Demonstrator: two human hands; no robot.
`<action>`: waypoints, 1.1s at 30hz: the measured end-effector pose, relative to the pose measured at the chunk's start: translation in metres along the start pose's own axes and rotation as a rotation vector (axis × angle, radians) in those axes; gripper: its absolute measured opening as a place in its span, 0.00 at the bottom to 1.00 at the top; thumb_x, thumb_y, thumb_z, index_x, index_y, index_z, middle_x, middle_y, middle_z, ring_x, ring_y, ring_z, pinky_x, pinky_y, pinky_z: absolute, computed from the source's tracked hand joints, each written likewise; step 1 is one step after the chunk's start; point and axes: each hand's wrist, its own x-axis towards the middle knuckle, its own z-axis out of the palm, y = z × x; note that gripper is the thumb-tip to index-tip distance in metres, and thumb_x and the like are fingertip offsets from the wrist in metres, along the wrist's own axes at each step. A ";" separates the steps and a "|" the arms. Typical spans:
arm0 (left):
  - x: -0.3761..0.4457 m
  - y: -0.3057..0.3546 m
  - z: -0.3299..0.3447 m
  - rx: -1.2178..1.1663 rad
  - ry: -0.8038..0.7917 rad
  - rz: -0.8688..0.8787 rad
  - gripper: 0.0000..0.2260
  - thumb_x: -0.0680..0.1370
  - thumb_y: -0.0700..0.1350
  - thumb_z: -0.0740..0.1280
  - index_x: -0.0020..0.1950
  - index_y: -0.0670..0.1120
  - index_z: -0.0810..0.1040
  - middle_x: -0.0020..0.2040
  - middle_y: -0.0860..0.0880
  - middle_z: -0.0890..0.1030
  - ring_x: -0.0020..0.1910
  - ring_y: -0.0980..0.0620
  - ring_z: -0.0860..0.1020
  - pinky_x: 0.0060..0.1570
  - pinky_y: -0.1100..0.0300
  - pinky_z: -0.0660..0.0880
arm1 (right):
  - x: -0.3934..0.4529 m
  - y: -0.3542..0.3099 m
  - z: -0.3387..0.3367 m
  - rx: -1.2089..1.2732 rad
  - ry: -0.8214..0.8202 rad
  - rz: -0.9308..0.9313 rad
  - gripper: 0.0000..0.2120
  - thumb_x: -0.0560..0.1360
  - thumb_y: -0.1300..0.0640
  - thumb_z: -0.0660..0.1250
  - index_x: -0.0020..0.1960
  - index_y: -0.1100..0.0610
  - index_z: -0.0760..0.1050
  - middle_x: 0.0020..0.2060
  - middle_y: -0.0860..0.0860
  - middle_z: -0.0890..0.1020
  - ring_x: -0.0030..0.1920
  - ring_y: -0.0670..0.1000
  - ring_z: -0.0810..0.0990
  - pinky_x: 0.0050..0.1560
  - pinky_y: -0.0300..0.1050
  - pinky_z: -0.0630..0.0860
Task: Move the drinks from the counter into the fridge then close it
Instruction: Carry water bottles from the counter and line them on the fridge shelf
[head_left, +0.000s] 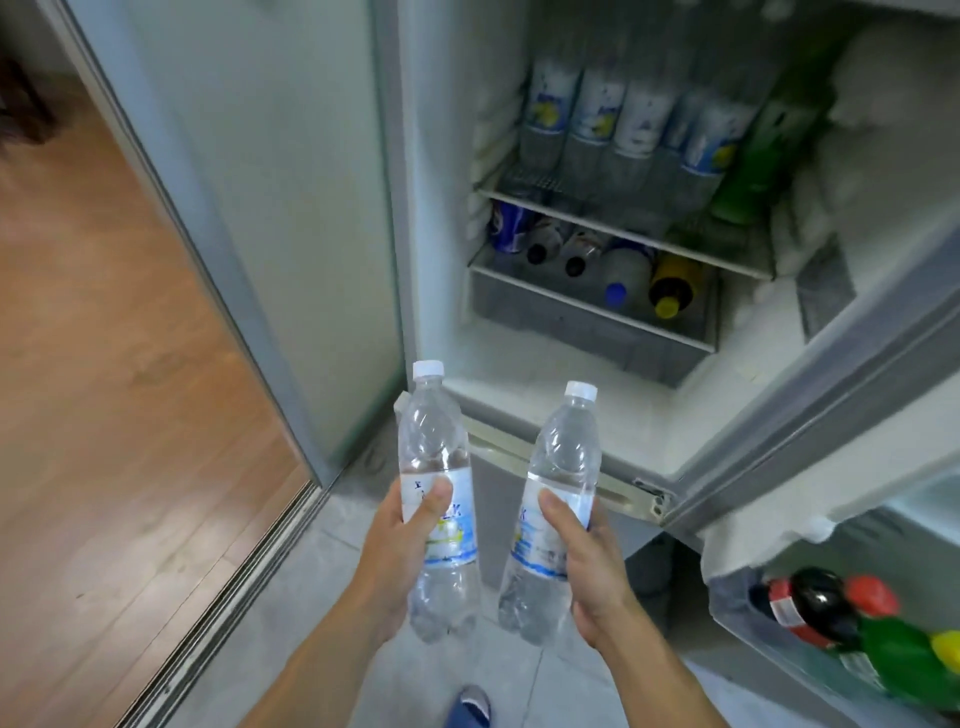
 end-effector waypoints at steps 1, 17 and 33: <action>0.010 0.005 0.008 0.005 -0.016 -0.007 0.27 0.62 0.62 0.73 0.58 0.53 0.80 0.51 0.44 0.85 0.51 0.42 0.84 0.55 0.41 0.79 | 0.008 -0.006 -0.003 0.021 0.020 -0.009 0.25 0.61 0.43 0.75 0.56 0.49 0.78 0.46 0.50 0.87 0.46 0.51 0.87 0.38 0.41 0.82; 0.138 0.103 0.104 -0.030 -0.249 -0.018 0.25 0.63 0.55 0.75 0.57 0.46 0.81 0.44 0.41 0.84 0.39 0.42 0.84 0.37 0.50 0.80 | 0.113 -0.106 -0.022 0.079 0.277 -0.267 0.23 0.61 0.42 0.75 0.54 0.45 0.78 0.49 0.49 0.86 0.49 0.51 0.86 0.45 0.49 0.83; 0.297 0.278 0.207 0.279 -0.176 0.736 0.23 0.74 0.43 0.74 0.66 0.44 0.70 0.60 0.45 0.80 0.57 0.49 0.80 0.57 0.50 0.79 | 0.254 -0.295 0.042 0.024 0.374 -0.702 0.19 0.72 0.56 0.76 0.58 0.46 0.73 0.50 0.42 0.82 0.47 0.37 0.83 0.45 0.34 0.80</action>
